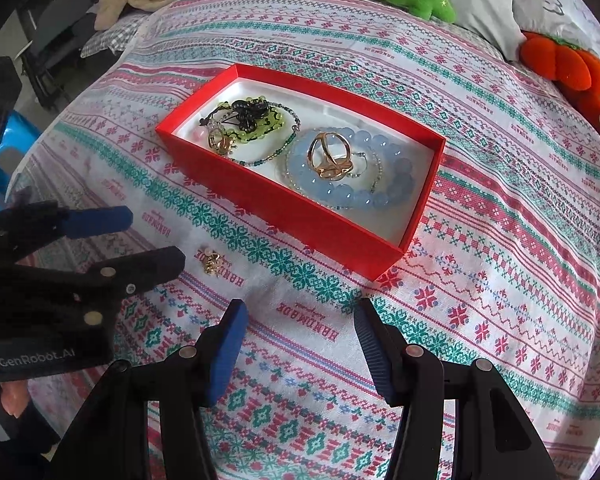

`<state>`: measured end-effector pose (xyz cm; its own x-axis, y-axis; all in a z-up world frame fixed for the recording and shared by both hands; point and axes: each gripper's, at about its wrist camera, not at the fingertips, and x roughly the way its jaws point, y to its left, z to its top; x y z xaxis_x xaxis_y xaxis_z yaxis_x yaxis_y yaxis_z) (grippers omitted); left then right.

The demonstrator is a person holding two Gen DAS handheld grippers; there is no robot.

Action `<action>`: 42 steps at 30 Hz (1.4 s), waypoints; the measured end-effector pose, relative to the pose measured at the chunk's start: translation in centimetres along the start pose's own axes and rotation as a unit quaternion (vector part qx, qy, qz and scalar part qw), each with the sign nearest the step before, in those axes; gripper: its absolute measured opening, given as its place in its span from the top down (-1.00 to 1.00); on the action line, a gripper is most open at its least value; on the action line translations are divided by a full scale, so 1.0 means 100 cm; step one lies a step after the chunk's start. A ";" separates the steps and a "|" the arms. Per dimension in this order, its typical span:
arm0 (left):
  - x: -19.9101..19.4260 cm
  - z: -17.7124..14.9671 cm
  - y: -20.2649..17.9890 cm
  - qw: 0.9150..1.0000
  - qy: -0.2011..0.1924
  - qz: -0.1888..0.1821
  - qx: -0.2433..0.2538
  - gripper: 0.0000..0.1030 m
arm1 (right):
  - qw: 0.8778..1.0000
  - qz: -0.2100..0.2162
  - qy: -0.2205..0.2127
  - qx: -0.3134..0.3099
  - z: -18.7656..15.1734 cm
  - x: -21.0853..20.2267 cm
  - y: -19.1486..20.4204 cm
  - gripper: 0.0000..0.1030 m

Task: Organize jewelry
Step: 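Move both open tools back over the remaining gold earrings, then grasp a gold earring with the left tool while the right tool grasps another gold earring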

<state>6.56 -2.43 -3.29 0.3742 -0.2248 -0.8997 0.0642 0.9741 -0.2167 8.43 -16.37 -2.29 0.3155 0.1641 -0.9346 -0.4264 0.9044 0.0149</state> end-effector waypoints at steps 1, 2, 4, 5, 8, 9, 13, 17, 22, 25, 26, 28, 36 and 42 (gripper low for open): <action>0.002 0.000 -0.001 1.000 0.002 -0.002 0.001 -0.28 | 1.000 -0.004 0.003 -0.001 0.000 0.001 0.000 -0.10; 0.005 0.000 -0.002 1.000 0.005 -0.004 0.002 -0.21 | 1.000 -0.006 0.004 -0.001 0.000 0.002 0.000 -0.10; 0.009 0.002 -0.003 1.000 0.011 -0.005 0.001 0.17 | 1.000 -0.008 0.006 0.003 -0.001 0.003 -0.003 -0.10; 0.012 0.002 -0.002 1.000 0.014 -0.008 -0.004 0.26 | 1.000 -0.009 0.005 0.003 -0.001 0.003 -0.004 -0.10; 0.016 0.003 -0.002 1.000 0.016 -0.013 -0.012 0.35 | 1.000 -0.012 0.003 0.004 -0.002 0.002 -0.007 -0.10; 0.017 0.004 -0.003 1.000 0.015 -0.014 -0.012 0.35 | 1.000 -0.014 0.004 0.003 -0.003 0.003 -0.008 -0.10; 0.018 0.008 -0.002 0.999 0.010 -0.024 -0.022 0.35 | 1.000 -0.020 0.004 0.001 -0.004 0.003 -0.009 -0.10; 0.024 0.011 -0.004 1.000 0.012 -0.018 -0.016 0.59 | 1.000 -0.025 0.003 -0.003 -0.004 0.002 -0.006 -0.10; 0.031 0.016 -0.006 1.000 0.014 -0.011 -0.022 0.78 | 0.999 -0.029 0.003 -0.012 -0.003 0.004 -0.002 -0.10; 0.032 0.016 -0.008 1.000 0.013 -0.009 -0.019 0.78 | 0.999 -0.031 0.001 -0.018 -0.003 0.004 0.001 -0.10; 0.032 0.015 -0.008 1.000 0.013 -0.008 -0.018 0.78 | 0.999 -0.031 0.001 -0.018 -0.003 0.004 0.001 -0.10; 0.032 0.015 -0.009 1.000 0.012 -0.006 -0.016 0.79 | 0.999 -0.030 -0.001 -0.018 -0.003 0.004 0.000 -0.10; 0.035 0.013 -0.021 1.000 0.005 0.014 0.011 0.91 | 1.000 -0.022 -0.001 -0.021 -0.003 0.005 0.002 -0.06; 0.027 0.016 -0.013 1.000 -0.004 0.019 0.001 0.91 | 1.000 -0.011 -0.006 -0.026 0.000 0.005 0.008 -0.04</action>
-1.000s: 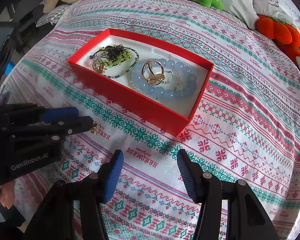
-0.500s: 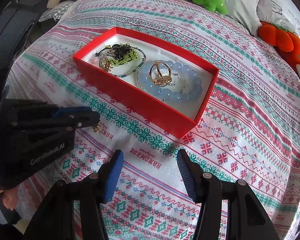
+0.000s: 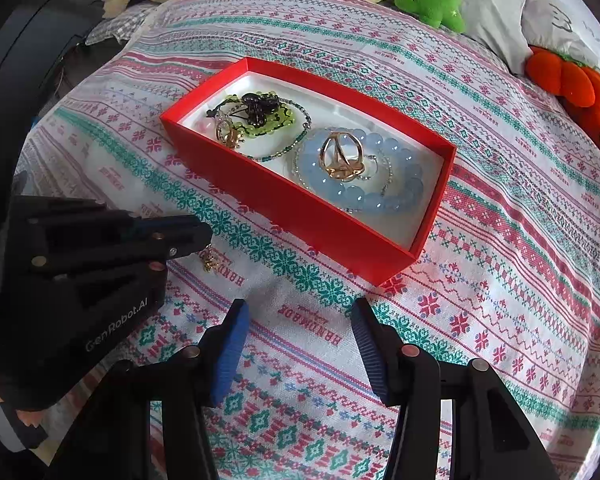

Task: Organize jewelry
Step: 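Grasp a gold earring with the left tool while the right tool grasps another gold earring, then lower both earrings into the red box and open both tools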

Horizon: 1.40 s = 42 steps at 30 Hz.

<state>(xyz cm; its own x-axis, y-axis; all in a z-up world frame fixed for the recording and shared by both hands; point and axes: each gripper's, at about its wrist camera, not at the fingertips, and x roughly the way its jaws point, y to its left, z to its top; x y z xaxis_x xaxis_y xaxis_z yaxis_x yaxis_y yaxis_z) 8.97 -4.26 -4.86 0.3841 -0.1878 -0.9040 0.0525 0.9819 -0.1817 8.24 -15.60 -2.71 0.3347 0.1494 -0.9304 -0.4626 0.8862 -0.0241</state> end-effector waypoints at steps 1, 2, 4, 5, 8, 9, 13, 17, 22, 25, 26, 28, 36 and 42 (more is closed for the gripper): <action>-0.002 0.000 0.002 1.000 -0.003 0.000 -0.001 0.91 | 1.000 0.002 -0.001 -0.002 0.001 0.000 0.002 -0.04; -0.005 0.000 0.004 1.000 -0.005 -0.001 -0.002 0.91 | 1.000 0.005 -0.003 -0.004 0.001 0.001 0.004 -0.04; -0.009 0.000 0.009 1.000 -0.008 -0.003 -0.004 0.91 | 1.000 0.014 -0.003 -0.006 0.003 0.002 0.008 -0.04; -0.012 -0.001 0.011 1.000 -0.010 -0.003 -0.005 0.91 | 1.000 0.018 -0.001 -0.006 0.004 0.004 0.010 -0.04; -0.019 -0.003 0.019 1.000 -0.013 -0.005 -0.001 0.91 | 1.000 0.021 0.001 -0.009 0.006 0.009 0.017 0.03; -0.022 -0.004 0.023 1.000 -0.016 -0.006 -0.003 0.91 | 1.000 0.025 0.001 -0.006 0.008 0.010 0.019 0.08; -0.030 -0.006 0.038 1.000 -0.021 -0.009 -0.013 0.91 | 0.999 0.050 0.006 0.015 0.014 0.016 0.026 0.20; -0.035 -0.007 0.052 0.999 -0.023 -0.009 -0.020 0.91 | 0.998 0.056 0.011 0.018 0.021 0.022 0.035 0.29; -0.041 -0.009 0.064 0.999 -0.027 -0.009 -0.027 0.91 | 0.997 0.059 0.030 0.033 0.029 0.034 0.043 0.44; -0.043 -0.009 0.069 0.999 -0.029 -0.006 -0.029 0.91 | 0.997 0.057 0.038 0.045 0.031 0.041 0.044 0.55; -0.044 -0.009 0.071 0.999 -0.029 -0.007 -0.031 0.91 | 0.997 0.057 0.038 0.046 0.032 0.042 0.044 0.58; -0.045 -0.009 0.073 0.999 -0.030 -0.006 -0.033 0.91 | 0.996 0.057 0.038 0.049 0.034 0.042 0.043 0.64; -0.047 -0.008 0.070 0.999 -0.031 -0.010 -0.029 0.91 | 0.996 0.052 0.041 0.052 0.040 0.047 0.041 0.79; -0.047 -0.006 0.065 0.999 -0.031 -0.010 -0.025 0.91 | 0.997 0.046 0.036 0.050 0.038 0.037 0.046 0.79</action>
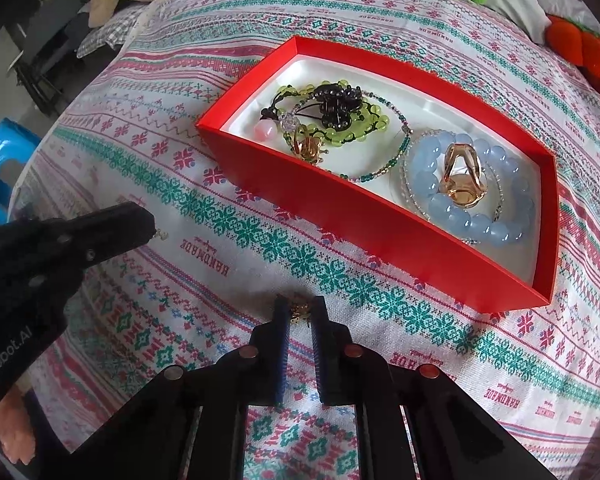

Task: Organize jewelry
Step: 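Lower both earrings into the red box and open both tools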

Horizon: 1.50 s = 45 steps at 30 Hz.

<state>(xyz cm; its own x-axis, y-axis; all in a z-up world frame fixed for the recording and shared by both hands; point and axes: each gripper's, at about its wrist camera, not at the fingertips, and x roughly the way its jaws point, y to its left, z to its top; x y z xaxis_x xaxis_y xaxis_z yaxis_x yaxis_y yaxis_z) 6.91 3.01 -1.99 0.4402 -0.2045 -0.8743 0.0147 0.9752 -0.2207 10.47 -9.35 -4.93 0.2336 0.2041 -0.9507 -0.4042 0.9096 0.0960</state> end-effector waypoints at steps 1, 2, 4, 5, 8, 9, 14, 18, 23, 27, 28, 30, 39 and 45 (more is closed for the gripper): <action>0.000 0.001 -0.001 1.000 0.000 -0.001 0.000 0.91 | 1.000 0.003 -0.002 0.000 -0.001 -0.004 0.001 0.79; -0.001 0.001 -0.002 1.000 -0.002 0.000 0.001 0.91 | 1.000 0.005 -0.003 0.000 -0.001 -0.008 0.001 0.79; -0.004 0.003 -0.005 1.000 -0.007 0.000 0.006 0.91 | 1.000 0.005 -0.005 -0.007 -0.002 -0.014 0.000 0.79; -0.007 0.003 -0.007 1.000 -0.010 -0.002 0.008 0.91 | 1.000 0.010 -0.008 -0.009 -0.003 -0.018 0.000 0.79; -0.014 0.007 -0.011 1.000 -0.019 -0.006 0.015 0.91 | 1.000 0.011 -0.018 -0.014 -0.004 -0.031 -0.002 0.79; -0.016 0.008 -0.012 1.000 -0.022 -0.007 0.016 0.91 | 1.000 0.014 -0.023 -0.013 -0.004 -0.036 -0.004 0.79; -0.024 0.014 -0.018 0.999 -0.037 -0.014 0.022 0.91 | 0.998 0.020 -0.051 -0.004 0.000 -0.061 -0.014 0.79; -0.030 0.022 -0.022 0.998 -0.047 -0.023 0.018 0.91 | 0.997 0.025 -0.071 0.017 0.003 -0.076 -0.028 0.79; -0.036 0.035 -0.026 0.998 -0.060 -0.035 0.007 0.91 | 0.995 0.021 -0.089 0.045 0.008 -0.088 -0.049 0.79; -0.031 0.042 -0.033 0.997 -0.062 -0.041 0.005 0.91 | 0.992 0.009 -0.101 0.072 0.011 -0.092 -0.066 0.79; -0.029 0.043 -0.035 0.997 -0.061 -0.042 0.004 0.91 | 0.992 0.007 -0.102 0.077 0.012 -0.093 -0.069 0.79; -0.026 0.046 -0.039 0.997 -0.060 -0.045 0.004 0.91 | 0.990 0.003 -0.105 0.089 0.012 -0.093 -0.076 0.79; -0.003 0.053 -0.063 0.998 -0.047 -0.049 0.008 0.91 | 0.987 0.004 -0.109 0.120 0.017 -0.088 -0.089 0.79; 0.010 0.059 -0.067 0.998 -0.040 -0.047 -0.001 0.91 | 0.987 0.013 -0.107 0.123 0.021 -0.079 -0.085 0.78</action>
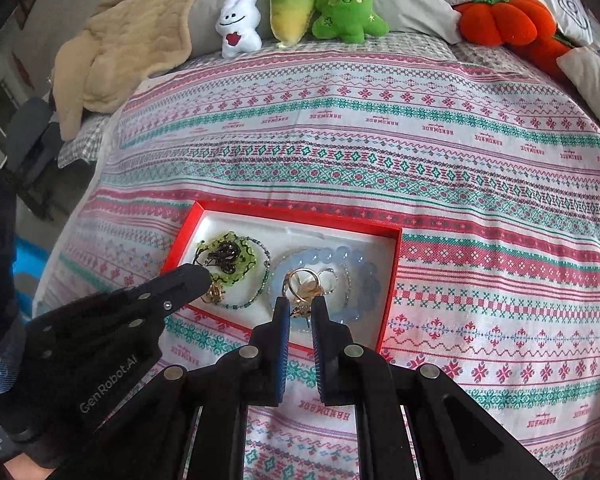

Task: Organize jewelry
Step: 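Lower both earrings into the red box and open both tools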

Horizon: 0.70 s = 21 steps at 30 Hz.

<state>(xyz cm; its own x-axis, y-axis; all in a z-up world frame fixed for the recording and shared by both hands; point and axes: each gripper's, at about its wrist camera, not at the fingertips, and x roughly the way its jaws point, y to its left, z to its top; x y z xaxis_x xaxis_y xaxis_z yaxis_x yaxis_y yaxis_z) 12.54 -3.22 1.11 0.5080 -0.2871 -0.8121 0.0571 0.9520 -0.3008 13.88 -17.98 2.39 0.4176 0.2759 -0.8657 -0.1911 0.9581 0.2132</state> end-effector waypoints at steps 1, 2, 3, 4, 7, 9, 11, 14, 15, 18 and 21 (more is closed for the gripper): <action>0.002 0.000 0.001 1.000 0.001 0.000 -0.003 0.91 | 1.000 0.004 -0.001 0.002 0.000 0.001 0.001 0.78; 0.004 0.001 0.002 1.000 0.003 0.001 -0.007 0.91 | 1.000 0.007 0.000 0.004 0.001 0.003 0.001 0.78; 0.006 0.001 0.003 1.000 0.005 0.003 -0.010 0.91 | 1.000 0.011 0.001 0.007 0.001 0.005 0.002 0.78; 0.007 0.001 0.004 1.000 0.005 0.004 -0.013 0.91 | 1.000 0.016 0.003 0.013 0.001 0.008 0.002 0.78; 0.009 0.001 0.006 1.000 0.006 0.007 -0.017 0.91 | 0.998 0.040 0.007 0.043 0.003 0.014 -0.001 0.78; 0.011 0.002 0.008 1.000 0.008 0.007 -0.022 0.91 | 0.997 0.045 0.004 0.055 0.004 0.016 -0.001 0.78; 0.012 0.002 0.010 1.000 0.010 0.002 -0.027 0.91 | 0.997 0.044 -0.003 0.060 0.006 0.016 0.000 0.74; 0.010 0.003 0.011 0.999 0.009 0.000 -0.031 0.90 | 0.996 0.052 -0.004 0.075 0.009 0.017 -0.002 0.64; 0.009 0.004 0.010 1.000 0.008 -0.002 -0.030 0.90 | 0.996 0.053 -0.003 0.077 0.010 0.017 -0.003 0.60; 0.003 0.004 0.012 0.999 0.004 -0.006 -0.031 0.89 | 0.996 0.052 -0.009 0.070 0.009 0.013 -0.004 0.57; -0.003 0.004 0.010 1.000 0.001 -0.004 -0.024 0.87 | 0.997 0.046 -0.011 0.062 0.008 0.008 -0.003 0.55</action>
<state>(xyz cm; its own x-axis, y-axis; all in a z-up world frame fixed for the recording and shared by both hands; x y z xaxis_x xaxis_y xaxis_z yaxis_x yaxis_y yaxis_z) 12.75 -2.14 1.21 0.5068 -0.2948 -0.8101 0.0201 0.9435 -0.3309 14.99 -17.95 1.97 0.4231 0.3638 -0.8298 -0.1191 0.9302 0.3471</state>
